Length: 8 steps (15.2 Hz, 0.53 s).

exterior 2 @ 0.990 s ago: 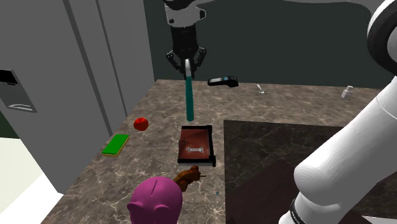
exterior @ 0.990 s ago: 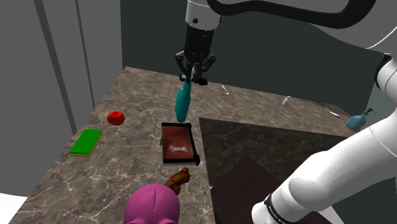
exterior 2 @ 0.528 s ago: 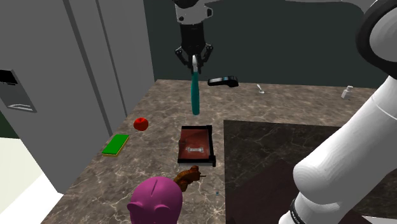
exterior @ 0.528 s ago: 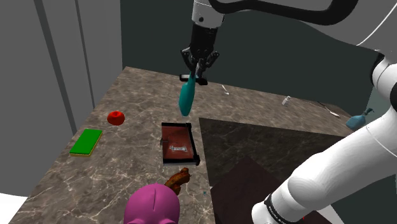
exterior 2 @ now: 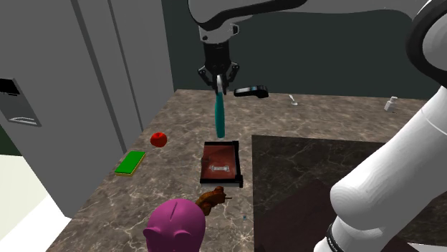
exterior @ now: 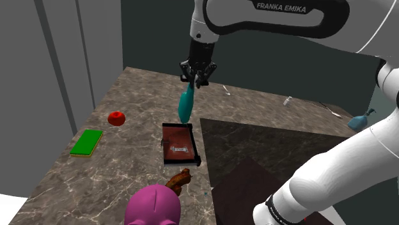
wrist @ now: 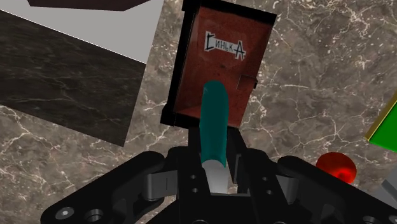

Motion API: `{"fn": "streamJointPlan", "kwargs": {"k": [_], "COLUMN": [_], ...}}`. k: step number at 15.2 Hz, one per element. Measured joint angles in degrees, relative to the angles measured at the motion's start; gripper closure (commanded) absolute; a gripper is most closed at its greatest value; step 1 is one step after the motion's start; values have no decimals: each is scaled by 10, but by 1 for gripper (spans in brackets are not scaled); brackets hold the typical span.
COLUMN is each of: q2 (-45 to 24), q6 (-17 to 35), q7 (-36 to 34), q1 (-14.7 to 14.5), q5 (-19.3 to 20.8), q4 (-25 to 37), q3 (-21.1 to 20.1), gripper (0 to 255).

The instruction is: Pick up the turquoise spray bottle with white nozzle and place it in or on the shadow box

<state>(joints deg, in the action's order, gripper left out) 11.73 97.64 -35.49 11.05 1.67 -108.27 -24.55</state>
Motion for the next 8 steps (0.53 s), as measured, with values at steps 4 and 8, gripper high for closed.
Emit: {"fn": "streamJointPlan", "kwargs": {"k": [4, 8], "q2": [1, 1], "q6": [30, 63], "q7": [-3, -5], "q1": [-1, -2], "q5": [-1, -1], "q4": [-31, -64], "q3": [-1, -2], "gripper": [255, 255]}}
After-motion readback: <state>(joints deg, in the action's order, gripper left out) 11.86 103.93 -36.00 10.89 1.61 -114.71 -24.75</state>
